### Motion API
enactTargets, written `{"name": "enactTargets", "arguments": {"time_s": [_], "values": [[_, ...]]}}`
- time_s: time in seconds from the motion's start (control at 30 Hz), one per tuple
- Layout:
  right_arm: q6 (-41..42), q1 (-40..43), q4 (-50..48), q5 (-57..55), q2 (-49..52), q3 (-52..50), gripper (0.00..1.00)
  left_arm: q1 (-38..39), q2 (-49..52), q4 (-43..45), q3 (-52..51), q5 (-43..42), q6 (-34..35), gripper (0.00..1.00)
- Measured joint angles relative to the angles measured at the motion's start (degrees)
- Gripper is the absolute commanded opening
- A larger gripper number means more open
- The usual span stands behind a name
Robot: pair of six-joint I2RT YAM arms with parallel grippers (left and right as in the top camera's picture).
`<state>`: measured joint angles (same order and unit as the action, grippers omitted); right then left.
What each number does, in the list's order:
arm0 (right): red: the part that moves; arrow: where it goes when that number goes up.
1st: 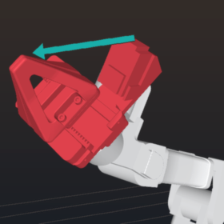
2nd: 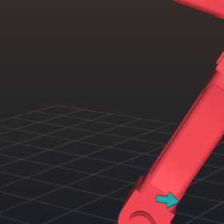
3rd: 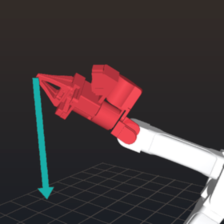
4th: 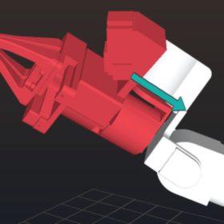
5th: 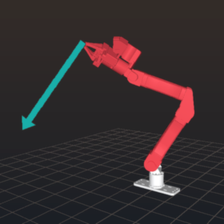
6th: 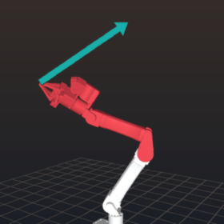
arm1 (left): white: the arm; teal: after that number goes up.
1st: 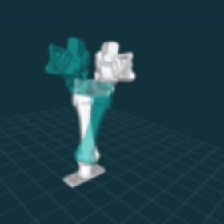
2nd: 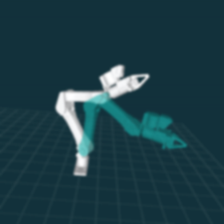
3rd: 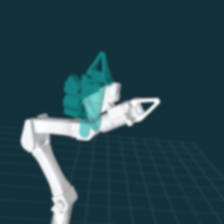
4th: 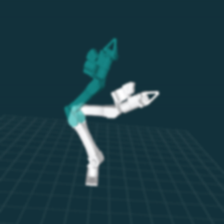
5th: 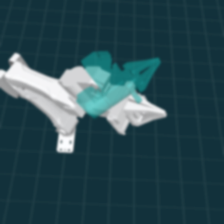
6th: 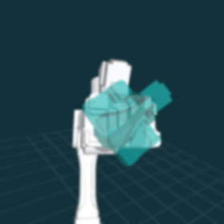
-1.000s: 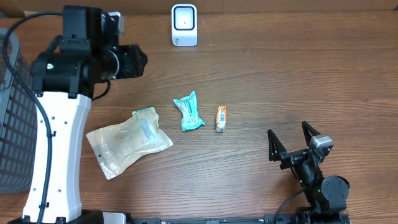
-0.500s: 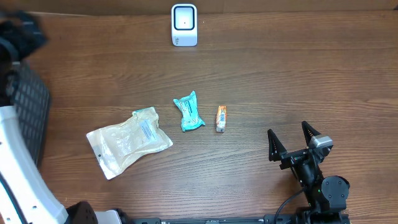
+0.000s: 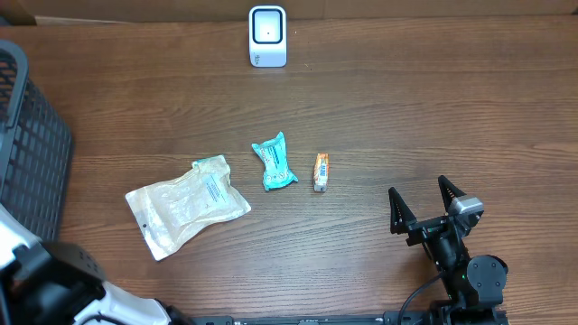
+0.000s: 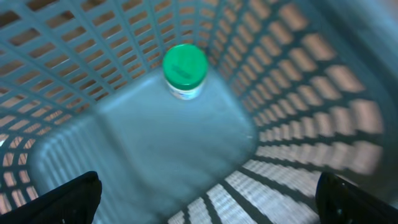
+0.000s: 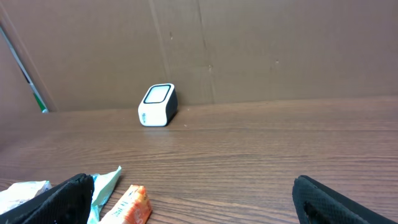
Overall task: Scan the item barcode
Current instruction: 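Carry the clear bag out and drop it left of the wipes, then reach the left gripper into the basket and grasp the green-lid jar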
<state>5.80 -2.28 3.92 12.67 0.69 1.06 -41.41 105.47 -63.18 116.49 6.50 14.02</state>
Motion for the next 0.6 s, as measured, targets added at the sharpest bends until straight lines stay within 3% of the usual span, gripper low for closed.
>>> {"name": "enactTargets", "arguments": {"time_s": [0.37,0.6], "values": [[0.0,0.0,0.0,0.0,0.0,0.0,1.0,-2.2,11.6,9.6,0.0,-1.3,-5.7,0.99],[0.0,0.0,0.0,0.0,0.0,0.0,1.0,-2.6,17.4,15.7,-0.1,-2.4,-12.8,0.98]]}}
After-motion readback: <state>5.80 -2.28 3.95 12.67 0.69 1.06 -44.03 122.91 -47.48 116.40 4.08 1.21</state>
